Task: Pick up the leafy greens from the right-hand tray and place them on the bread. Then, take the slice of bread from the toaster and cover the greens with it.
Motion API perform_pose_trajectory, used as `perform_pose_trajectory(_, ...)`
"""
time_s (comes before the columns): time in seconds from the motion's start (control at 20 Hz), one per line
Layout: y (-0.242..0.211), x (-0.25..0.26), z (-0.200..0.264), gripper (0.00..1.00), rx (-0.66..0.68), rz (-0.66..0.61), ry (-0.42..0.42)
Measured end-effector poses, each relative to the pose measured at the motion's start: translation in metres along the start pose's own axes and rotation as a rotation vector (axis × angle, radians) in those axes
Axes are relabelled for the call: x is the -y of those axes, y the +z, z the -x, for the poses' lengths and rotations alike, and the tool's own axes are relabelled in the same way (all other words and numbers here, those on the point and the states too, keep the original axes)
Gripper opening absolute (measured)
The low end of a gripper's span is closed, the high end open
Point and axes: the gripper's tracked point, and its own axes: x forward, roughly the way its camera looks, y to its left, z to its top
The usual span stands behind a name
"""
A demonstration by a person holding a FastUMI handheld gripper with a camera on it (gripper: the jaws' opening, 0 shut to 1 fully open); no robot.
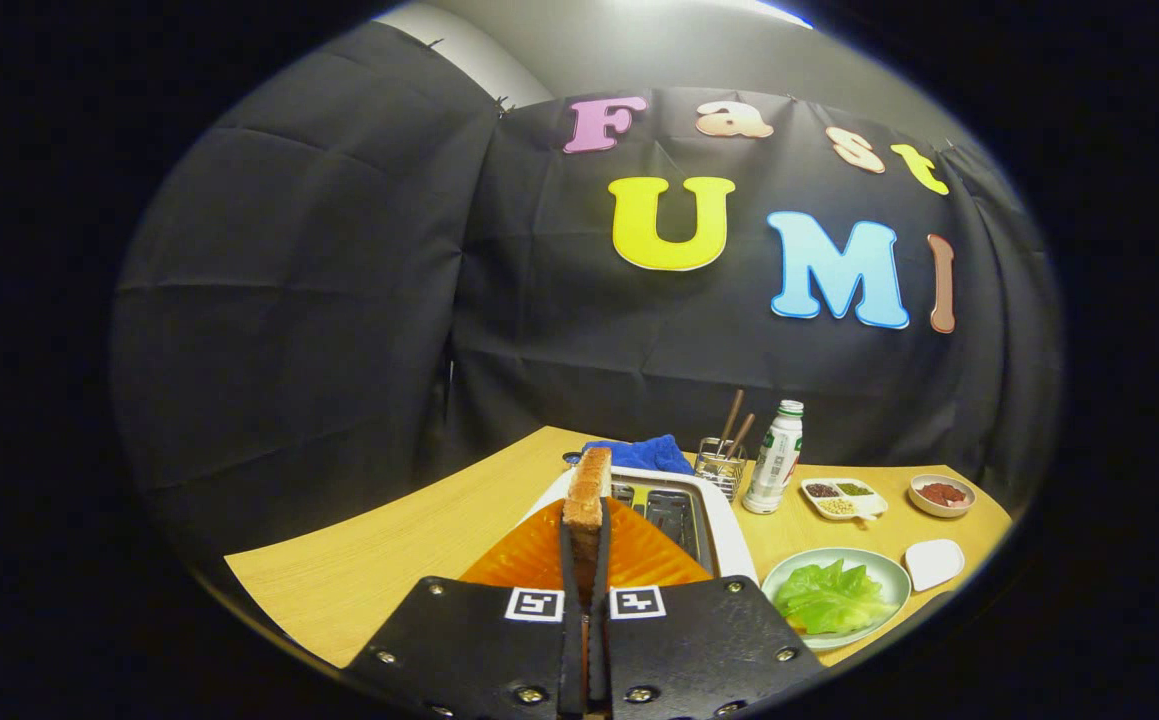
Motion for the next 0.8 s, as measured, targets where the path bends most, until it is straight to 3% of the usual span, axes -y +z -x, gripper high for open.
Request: perform_pose_trajectory(0.8, 0.053, 0.017, 0.021, 0.02, 0.088, -0.072, 0.043)
